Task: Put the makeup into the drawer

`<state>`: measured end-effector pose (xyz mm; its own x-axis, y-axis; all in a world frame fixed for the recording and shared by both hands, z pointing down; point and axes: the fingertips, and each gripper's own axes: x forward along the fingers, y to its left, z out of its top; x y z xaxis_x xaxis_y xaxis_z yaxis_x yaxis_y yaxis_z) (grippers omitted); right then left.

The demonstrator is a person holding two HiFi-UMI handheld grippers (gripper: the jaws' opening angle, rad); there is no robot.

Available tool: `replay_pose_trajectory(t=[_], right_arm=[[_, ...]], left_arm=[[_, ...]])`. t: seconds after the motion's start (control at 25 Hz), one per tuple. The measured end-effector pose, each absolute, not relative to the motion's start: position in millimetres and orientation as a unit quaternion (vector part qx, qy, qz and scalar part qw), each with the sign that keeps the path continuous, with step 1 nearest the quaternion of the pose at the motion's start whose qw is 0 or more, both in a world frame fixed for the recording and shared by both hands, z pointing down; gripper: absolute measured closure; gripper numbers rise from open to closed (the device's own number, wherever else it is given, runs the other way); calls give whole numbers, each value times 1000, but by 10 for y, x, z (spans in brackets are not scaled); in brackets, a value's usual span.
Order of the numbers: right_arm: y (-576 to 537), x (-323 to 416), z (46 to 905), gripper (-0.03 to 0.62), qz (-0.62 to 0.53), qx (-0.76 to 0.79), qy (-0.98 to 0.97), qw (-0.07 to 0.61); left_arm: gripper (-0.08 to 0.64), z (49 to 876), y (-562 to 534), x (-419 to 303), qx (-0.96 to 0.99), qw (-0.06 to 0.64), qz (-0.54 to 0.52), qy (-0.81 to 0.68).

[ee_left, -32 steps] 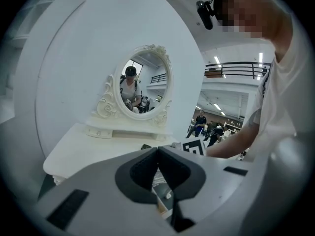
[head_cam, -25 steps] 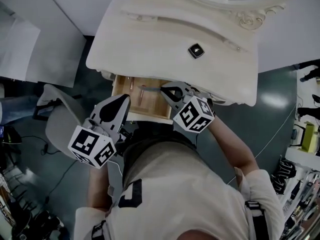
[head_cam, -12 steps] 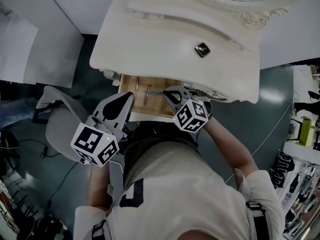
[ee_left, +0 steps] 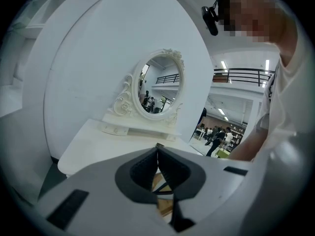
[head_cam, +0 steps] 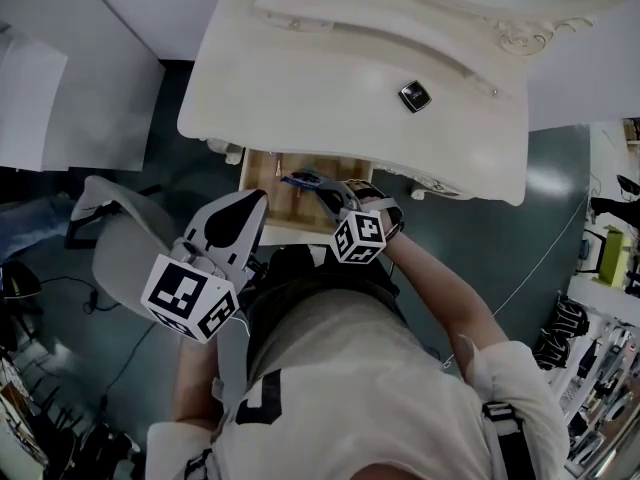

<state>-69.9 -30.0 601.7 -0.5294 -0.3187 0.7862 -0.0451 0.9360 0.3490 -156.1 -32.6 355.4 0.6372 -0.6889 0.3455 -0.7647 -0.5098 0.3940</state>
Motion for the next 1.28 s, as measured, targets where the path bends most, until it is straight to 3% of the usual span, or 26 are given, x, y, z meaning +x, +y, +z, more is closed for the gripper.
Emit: replay_pose_trajectory(t=[0.32,0.56,1.28], right_arm=[[42,-607,6434,565,-96,10,-853,513],[-231,-489,6681,565,-69,49,-824,560],[-480,-478,6856,563,-35,80,-804,589]], left_arm=[[502,3695,-314,-1491,856,287,76,-423],[502,3765,-299,-1476,851,296,85,-426],[502,3897,-271,-1536,844,310,98,-427]])
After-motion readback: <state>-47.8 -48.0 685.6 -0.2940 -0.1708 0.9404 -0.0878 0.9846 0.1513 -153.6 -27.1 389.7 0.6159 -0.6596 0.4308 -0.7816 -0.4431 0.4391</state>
